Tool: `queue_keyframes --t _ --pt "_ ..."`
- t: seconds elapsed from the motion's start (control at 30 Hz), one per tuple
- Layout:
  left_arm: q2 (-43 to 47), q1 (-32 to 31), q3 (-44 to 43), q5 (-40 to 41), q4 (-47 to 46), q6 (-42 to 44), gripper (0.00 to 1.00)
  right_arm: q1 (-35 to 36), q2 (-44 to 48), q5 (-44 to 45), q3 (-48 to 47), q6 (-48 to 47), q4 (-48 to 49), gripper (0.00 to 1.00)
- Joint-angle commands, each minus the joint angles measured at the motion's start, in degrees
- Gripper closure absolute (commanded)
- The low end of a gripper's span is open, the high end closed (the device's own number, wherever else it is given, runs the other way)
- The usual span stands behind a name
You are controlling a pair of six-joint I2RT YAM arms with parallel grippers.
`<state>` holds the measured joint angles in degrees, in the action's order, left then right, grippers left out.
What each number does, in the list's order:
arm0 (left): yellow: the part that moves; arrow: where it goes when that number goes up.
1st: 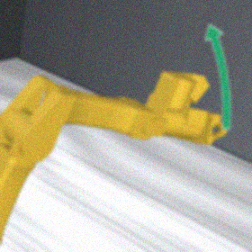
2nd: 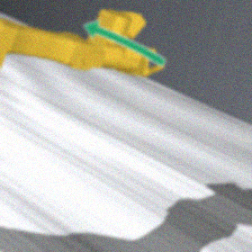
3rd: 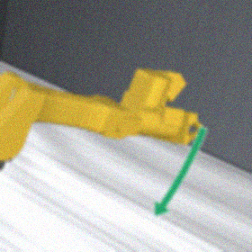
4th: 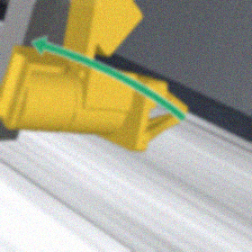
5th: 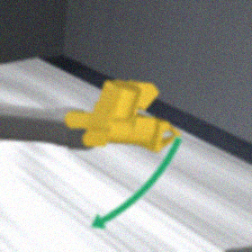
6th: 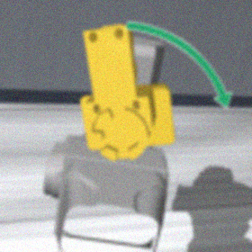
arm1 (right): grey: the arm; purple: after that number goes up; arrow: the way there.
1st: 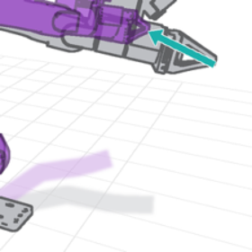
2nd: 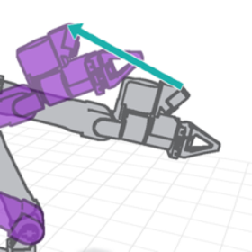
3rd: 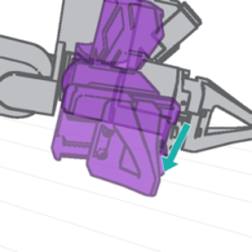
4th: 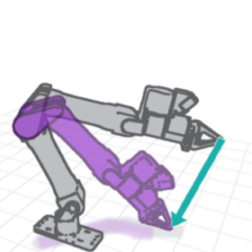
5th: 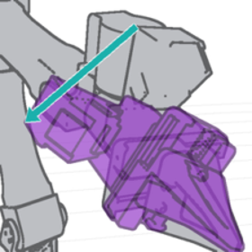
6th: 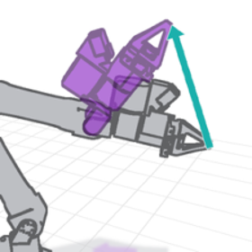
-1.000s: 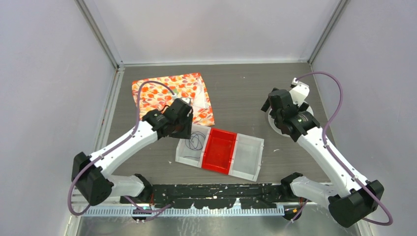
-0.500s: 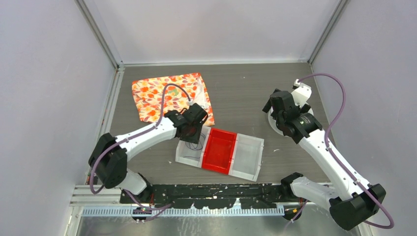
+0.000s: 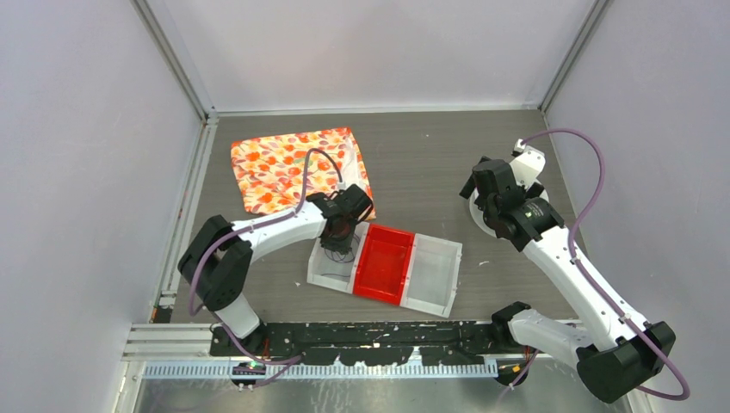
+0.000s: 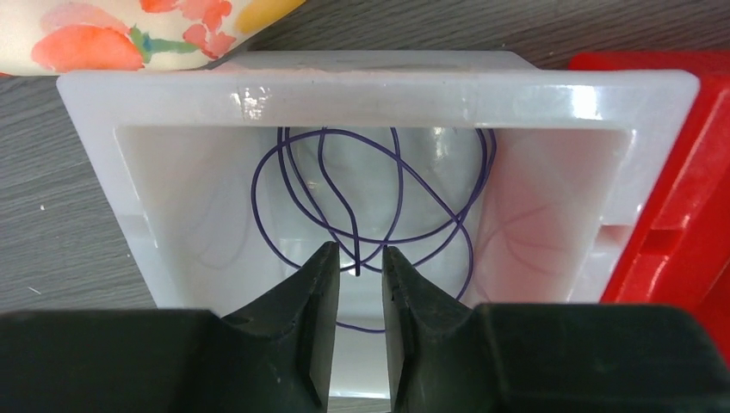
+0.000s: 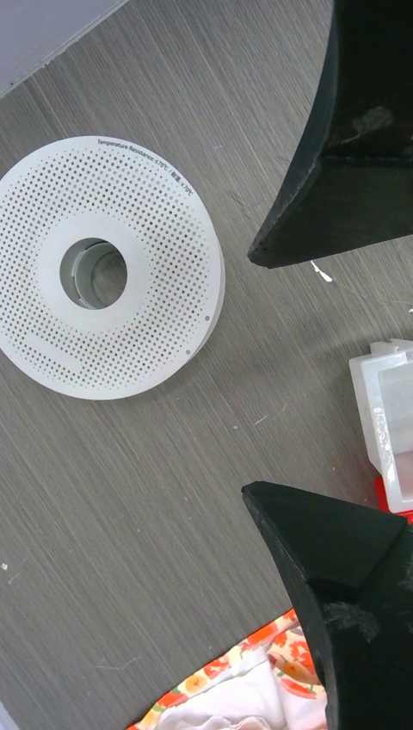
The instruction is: Wrap the cables
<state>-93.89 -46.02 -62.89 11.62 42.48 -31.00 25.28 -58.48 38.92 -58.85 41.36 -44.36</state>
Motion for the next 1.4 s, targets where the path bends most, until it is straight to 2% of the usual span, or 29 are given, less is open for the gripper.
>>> queue_keyframes --t 0.0,0.1,0.2,0.33,0.53,0.63,0.73,0.87,0.93,1.03,1.17,1.23,1.37 --pt "-0.7 -0.2 -2.1 2.1 -2.1 0.2 0.76 0.0 1.0 2.0 -0.5 0.9 0.4 0.0" --pt "-1.1 -0.2 -2.2 2.6 -2.0 -0.2 0.85 -0.1 0.9 2.0 -0.7 0.5 0.3 0.0" --pt "-0.5 -0.2 -2.8 4.1 -1.1 -0.3 0.99 0.0 0.8 2.0 -1.1 0.4 0.1 0.0" --pt "3.5 -0.2 -7.5 5.3 6.8 2.1 0.99 0.0 1.0 1.7 -1.8 0.3 -0.5 0.0" --pt "16.6 -0.2 -19.7 1.2 20.4 10.3 0.99 0.0 3.0 -2.7 -2.4 -3.4 1.4 0.0" --pt "19.9 -0.1 -28.9 -0.4 23.6 13.3 0.99 0.0 4.1 -11.1 -3.1 -6.9 5.1 0.02" --pt "20.1 -0.1 -38.1 -2.3 25.8 15.0 0.99 0.0 4.4 -31.3 -4.7 -12.0 12.0 0.05" --pt "18.2 -0.1 -46.3 -8.3 27.4 17.5 1.0 0.4 1.2 -47.7 -9.2 -10.4 15.2 0.05" --pt "17.9 -0.1 -46.9 -9.5 27.1 17.8 0.99 1.6 -0.2 -52.0 -10.1 -9.0 16.9 0.04" --pt "18.4 -0.1 -45.4 -9.9 25.7 17.8 1.0 4.1 -0.9 -53.8 -9.4 -6.2 20.8 0.04" --pt "19.7 -0.1 -39.1 -14.1 23.0 18.1 0.99 6.9 -1.7 -54.2 -7.3 -2.0 26.1 0.05" --pt "20.5 -0.1 -34.1 -16.2 21.2 17.7 1.0 8.6 -2.5 -54.0 -6.3 -1.1 27.5 0.08" --pt "22.0 -0.1 -30.4 -18.0 19.4 16.3 0.99 12.1 -5.0 -55.2 -5.6 -0.8 27.9 0.21"
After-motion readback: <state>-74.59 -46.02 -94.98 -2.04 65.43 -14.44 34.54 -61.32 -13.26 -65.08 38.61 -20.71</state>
